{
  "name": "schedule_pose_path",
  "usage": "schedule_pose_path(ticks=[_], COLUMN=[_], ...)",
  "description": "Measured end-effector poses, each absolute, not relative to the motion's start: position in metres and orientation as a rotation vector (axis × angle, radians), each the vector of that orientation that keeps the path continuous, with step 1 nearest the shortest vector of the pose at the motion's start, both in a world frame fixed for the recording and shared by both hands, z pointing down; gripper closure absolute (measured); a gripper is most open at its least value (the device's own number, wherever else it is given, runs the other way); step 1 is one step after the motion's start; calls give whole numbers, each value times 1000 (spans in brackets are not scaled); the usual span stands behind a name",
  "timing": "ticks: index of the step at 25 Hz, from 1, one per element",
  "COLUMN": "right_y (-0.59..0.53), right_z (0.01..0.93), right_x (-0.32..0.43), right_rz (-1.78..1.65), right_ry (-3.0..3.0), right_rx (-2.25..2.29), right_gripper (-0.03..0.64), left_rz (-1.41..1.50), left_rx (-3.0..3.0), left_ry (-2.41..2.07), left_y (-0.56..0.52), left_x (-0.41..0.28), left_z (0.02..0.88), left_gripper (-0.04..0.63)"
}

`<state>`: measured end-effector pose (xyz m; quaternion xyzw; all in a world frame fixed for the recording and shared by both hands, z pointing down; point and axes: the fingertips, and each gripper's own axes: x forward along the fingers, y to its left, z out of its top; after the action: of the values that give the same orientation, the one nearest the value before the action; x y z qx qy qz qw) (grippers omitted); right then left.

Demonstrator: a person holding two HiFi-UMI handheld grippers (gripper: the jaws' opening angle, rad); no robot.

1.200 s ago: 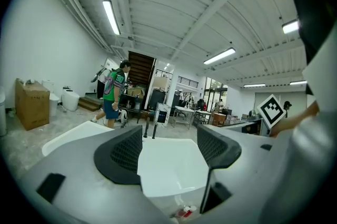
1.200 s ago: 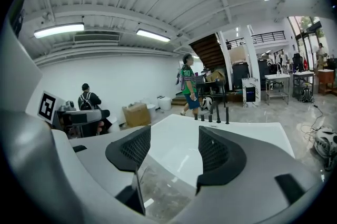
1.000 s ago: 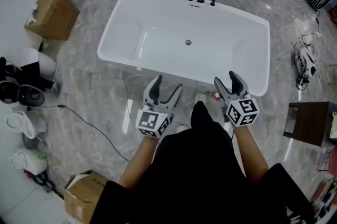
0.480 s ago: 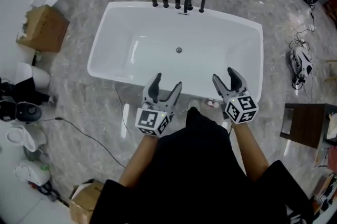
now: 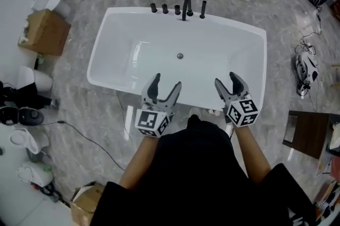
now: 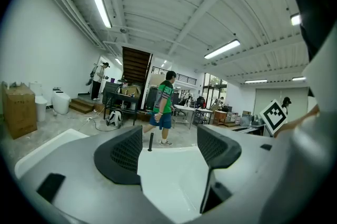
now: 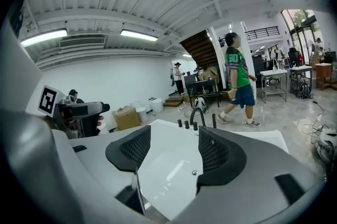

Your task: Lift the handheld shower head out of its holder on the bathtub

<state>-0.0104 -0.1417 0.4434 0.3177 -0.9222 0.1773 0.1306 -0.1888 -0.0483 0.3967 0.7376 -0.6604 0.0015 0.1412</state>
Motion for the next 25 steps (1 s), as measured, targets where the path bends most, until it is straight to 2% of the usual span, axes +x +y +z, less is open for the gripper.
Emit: schedule_pose_path(ticks=[12, 25], right_y=[-194, -235], right_z=[469, 476], right_x=[-10, -25], right_rz=[551, 583], right_ry=[-2654, -2594], right_rx=[898, 1076], right_gripper=[367, 367], left_rz=[90, 116], left_rx=[2152, 2283], left_ry=[-1837, -1629], left_y=[-118, -228], left_x=[-172, -169], left_z=[429, 470], left_gripper=[295, 295])
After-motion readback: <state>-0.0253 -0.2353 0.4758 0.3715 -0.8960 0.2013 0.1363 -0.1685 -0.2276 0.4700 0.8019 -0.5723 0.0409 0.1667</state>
